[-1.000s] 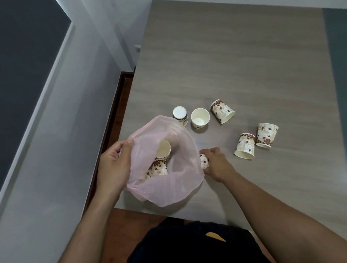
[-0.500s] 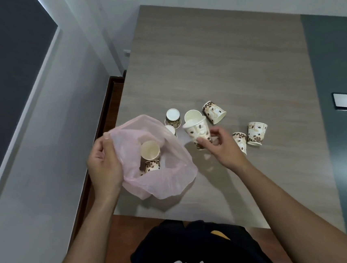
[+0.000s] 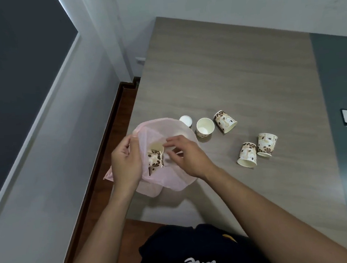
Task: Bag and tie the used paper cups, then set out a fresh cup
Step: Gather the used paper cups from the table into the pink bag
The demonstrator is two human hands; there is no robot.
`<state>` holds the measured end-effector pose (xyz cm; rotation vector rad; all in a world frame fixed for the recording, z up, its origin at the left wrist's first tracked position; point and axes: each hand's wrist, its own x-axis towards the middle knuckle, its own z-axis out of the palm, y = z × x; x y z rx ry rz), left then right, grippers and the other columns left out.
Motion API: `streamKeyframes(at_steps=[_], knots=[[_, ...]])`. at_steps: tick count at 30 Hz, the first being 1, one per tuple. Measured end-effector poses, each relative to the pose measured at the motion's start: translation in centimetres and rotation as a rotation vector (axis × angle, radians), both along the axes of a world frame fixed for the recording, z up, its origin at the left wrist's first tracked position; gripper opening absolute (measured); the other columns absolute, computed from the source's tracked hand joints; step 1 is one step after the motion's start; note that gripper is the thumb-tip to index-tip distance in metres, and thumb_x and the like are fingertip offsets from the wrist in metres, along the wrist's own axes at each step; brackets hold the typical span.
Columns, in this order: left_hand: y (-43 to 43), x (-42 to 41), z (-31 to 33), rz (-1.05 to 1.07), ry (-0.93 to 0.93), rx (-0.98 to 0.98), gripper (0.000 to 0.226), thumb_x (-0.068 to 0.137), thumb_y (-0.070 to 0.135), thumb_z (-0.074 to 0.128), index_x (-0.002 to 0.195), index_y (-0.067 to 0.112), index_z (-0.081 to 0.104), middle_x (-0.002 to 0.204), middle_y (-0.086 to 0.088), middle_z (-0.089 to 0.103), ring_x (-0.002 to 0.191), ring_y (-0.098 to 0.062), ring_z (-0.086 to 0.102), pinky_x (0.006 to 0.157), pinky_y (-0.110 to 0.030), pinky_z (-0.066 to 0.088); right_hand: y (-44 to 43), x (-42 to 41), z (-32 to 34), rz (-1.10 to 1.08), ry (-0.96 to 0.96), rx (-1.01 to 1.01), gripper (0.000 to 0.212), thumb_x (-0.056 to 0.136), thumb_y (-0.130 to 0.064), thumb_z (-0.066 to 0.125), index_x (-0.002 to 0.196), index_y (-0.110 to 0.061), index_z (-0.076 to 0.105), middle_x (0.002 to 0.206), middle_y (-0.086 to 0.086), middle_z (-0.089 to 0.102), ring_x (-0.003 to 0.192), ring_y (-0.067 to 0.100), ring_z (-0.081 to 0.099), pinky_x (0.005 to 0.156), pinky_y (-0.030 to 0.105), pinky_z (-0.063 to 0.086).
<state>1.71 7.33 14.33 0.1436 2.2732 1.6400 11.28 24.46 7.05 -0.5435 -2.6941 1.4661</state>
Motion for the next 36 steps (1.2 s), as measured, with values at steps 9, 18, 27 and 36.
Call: streamKeyframes(at_steps=[9,18,27,36], knots=[[-1.9,-3.8,1.8,0.091,0.064,0.036,0.033,0.116,0.022,0.054,0.096,0.034,0.078,0.080,0.026,0.075,0.075,0.010,0.066,0.068,-0.011,0.051,7.1,-0.4,-2.7,-0.429,-0.132,0.140,0.015,0.107,-0.026,0.062,0.112,-0.018,0.073,0.106,-0.002,0.078,0.089,0.023,0.073,0.085,0.041,0.058],[-2.3,-5.2,0.6,-0.014,-0.014,0.051,0.026,0.116,0.022,0.058,0.110,0.022,0.084,0.094,0.014,0.082,0.090,-0.002,0.075,0.078,-0.017,0.056,5.7,-2.2,-7.8,-0.003,-0.321,0.157,0.066,0.098,-0.019,0.072,0.160,-0.026,0.050,0.156,0.009,0.044,0.099,0.031,0.068,0.098,0.046,0.057],[-2.8,-5.4,-0.3,-0.055,-0.094,0.069,0.028,0.116,0.027,0.058,0.105,0.026,0.083,0.102,-0.001,0.083,0.094,-0.008,0.076,0.085,-0.031,0.058,5.1,-1.5,-8.7,-0.352,-0.376,0.056,0.058,0.086,-0.035,0.090,0.130,-0.015,0.059,0.132,0.008,0.059,0.106,0.028,0.067,0.088,0.043,0.055],[-1.0,-4.9,-0.9,-0.156,-0.058,0.073,0.030,0.117,0.032,0.057,0.111,0.020,0.083,0.102,0.002,0.084,0.099,-0.017,0.079,0.086,-0.032,0.059,8.6,-0.3,-1.8,-0.923,-0.096,-0.589,0.043,0.101,-0.055,0.065,0.112,-0.015,0.072,0.094,0.002,0.073,0.069,0.015,0.063,0.068,0.040,0.065]])
